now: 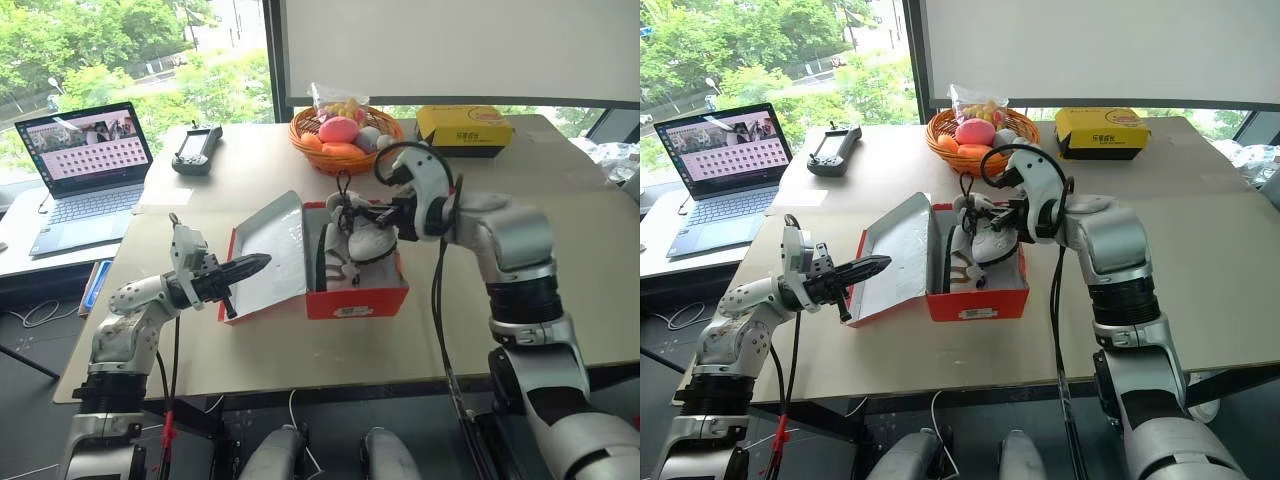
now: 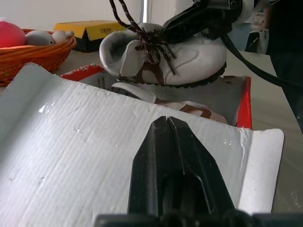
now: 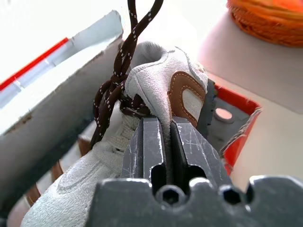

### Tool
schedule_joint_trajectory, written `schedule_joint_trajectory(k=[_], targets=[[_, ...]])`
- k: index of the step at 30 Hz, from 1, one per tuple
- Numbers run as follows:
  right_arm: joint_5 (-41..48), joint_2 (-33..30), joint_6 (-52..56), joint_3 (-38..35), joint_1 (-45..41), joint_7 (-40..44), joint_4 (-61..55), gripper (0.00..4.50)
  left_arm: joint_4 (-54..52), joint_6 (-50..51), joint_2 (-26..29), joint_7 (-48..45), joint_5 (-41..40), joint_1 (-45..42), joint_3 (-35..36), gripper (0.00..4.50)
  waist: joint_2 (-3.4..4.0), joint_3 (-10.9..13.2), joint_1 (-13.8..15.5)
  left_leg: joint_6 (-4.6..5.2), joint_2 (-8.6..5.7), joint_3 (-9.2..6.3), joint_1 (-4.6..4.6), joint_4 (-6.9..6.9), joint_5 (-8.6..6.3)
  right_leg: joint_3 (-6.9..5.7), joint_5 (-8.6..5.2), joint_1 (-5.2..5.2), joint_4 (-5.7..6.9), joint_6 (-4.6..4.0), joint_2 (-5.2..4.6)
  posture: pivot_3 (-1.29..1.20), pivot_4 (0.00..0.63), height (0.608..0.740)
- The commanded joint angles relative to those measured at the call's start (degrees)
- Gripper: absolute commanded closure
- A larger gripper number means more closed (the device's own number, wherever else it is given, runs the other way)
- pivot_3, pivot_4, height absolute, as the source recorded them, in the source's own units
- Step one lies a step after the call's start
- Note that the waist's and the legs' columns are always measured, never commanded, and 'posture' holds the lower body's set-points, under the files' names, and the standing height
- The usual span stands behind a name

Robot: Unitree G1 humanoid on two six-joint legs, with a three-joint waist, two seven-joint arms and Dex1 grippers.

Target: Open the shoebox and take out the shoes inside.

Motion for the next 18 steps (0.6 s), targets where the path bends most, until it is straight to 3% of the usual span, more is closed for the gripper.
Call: schedule_joint_trajectory(k=[1, 6, 11, 18], targets=[[3.83, -0.34, 0.0, -8.86, -4.4, -2.97, 1.21, 4.42, -1.41, -1.12, 0.22, 0.03, -0.08, -1.08, 0.27, 4.5, 0.0, 0.0, 0.07, 0.0, 0.0, 0.0, -0.01, 0.0, 0.0, -0.01, 0.0, -0.01, 0.0, 0.0, 0.0, 0.0, 0.15, 0.74], [4.13, -4.6, -9.9, -19.57, -6.64, -9.47, 13.82, 4.42, -1.57, -0.99, 0.42, 0.19, -0.13, -1.12, 0.48, 4.5, 0.0, 0.0, 0.58, 0.0, -0.01, 0.0, -0.01, 0.0, 0.0, -0.03, 0.0, 0.01, -0.08, 0.0, 0.0, 0.0, 0.15, 0.74], [-1.22, -11.34, -24.57, -16.91, -3.59, -11.07, 28.86, 4.42, -1.44, -1.03, 0.42, 0.33, 0.02, -1.25, 0.45, 4.5, 0.0, 0.03, 0.96, 0.01, -0.07, 0.04, -0.11, 0.0, 0.0, -0.06, 0.03, 0.05, -0.26, 0.05, -0.05, 0.0, 0.15, 0.74], [-7.86, -15.47, -37.07, -13.47, -1.76, -17.22, 50.25, 4.42, -1.38, -1.16, 0.66, 0.55, 0.15, -1.16, 0.67, 4.5, 0.13, 0.11, -0.31, 0.05, -0.02, 0.09, -0.2, -0.04, 0.03, 0.09, -0.02, 0.09, -0.19, -0.03, 0.03, 0.0, 0.15, 0.74]])
